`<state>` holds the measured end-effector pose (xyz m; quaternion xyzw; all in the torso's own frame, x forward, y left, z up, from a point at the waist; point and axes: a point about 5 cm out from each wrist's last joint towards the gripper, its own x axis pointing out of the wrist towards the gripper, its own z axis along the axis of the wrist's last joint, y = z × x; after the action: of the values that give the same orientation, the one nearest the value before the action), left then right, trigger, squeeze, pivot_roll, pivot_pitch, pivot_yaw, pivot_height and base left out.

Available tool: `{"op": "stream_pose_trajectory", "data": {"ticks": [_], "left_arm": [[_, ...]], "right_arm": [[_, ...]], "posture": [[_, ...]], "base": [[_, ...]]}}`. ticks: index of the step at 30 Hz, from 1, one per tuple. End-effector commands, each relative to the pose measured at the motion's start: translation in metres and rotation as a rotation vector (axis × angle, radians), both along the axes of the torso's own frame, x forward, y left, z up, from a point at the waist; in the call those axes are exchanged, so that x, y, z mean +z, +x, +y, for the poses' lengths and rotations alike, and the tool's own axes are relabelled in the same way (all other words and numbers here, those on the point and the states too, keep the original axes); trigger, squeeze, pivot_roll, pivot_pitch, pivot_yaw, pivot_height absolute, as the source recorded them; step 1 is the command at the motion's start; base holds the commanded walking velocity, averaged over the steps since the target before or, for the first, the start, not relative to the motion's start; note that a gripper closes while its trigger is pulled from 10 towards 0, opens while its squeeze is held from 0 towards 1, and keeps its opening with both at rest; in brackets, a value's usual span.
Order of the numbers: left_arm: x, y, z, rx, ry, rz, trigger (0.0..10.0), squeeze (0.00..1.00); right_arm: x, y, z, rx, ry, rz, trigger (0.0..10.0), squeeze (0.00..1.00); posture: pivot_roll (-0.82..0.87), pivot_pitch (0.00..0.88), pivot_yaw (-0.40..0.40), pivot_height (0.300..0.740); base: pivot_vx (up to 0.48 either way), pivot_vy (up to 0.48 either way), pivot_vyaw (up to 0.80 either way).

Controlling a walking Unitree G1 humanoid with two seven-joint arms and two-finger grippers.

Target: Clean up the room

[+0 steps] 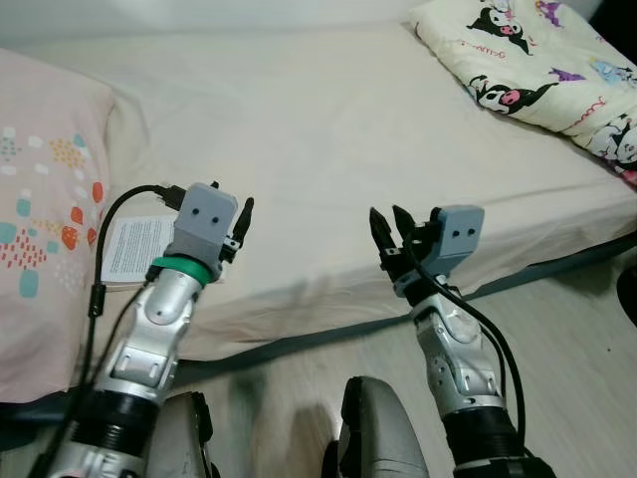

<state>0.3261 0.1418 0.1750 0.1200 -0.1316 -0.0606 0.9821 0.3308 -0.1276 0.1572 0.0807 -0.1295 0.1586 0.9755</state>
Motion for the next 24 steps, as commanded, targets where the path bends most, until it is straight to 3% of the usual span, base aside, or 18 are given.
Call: {"op": "stream_pose_trajectory", "data": {"ticks": [1,8,10,14,17,20,24], "left_arm": [[-0.006,-0.003,0.000,0.029,-0.014,0.028,10.0,0.00],[-0.007,-0.005,-0.010,0.027,-0.131,0.106,10.0,0.00],[-0.015,-0.005,-0.015,-0.032,-0.213,0.215,10.0,0.00],[-0.022,-0.008,-0.018,-0.075,-0.252,0.276,10.0,0.00],[-0.024,-0.009,-0.018,-0.075,-0.247,0.285,10.0,0.00],[-0.026,-0.010,-0.021,-0.042,-0.172,0.259,10.0,0.00],[-0.025,-0.009,-0.023,-0.027,-0.138,0.243,10.0,0.00]], "right_arm": [[0.000,0.000,0.000,-0.001,-0.007,-0.002,10.0,0.00],[-0.002,0.003,-0.006,-0.031,-0.016,0.004,10.0,0.00],[-0.003,0.004,-0.007,-0.035,-0.016,0.003,10.0,0.00],[-0.005,0.003,-0.008,-0.039,-0.013,0.003,10.0,0.00],[-0.006,0.002,-0.008,-0.040,-0.011,0.006,10.0,0.00],[-0.010,0.001,-0.009,-0.038,-0.013,0.017,10.0,0.00],[-0.010,0.001,-0.009,-0.040,-0.014,0.019,10.0,0.00]], "posture": [[-0.01,0.035,-0.042,0.588],[0.00,0.000,-0.042,0.588],[0.00,0.000,-0.041,0.588],[0.00,0.000,-0.037,0.588],[0.00,0.000,-0.037,0.588],[0.00,0.000,-0.040,0.588],[0.00,0.000,-0.041,0.588]], "base": [[0.000,0.000,-0.52],[0.000,0.000,-0.52],[0.000,0.000,-0.56],[0.000,0.000,-0.55],[0.000,0.000,-0.54],[0.000,0.000,-0.53],[0.000,0.000,-0.54]]}}
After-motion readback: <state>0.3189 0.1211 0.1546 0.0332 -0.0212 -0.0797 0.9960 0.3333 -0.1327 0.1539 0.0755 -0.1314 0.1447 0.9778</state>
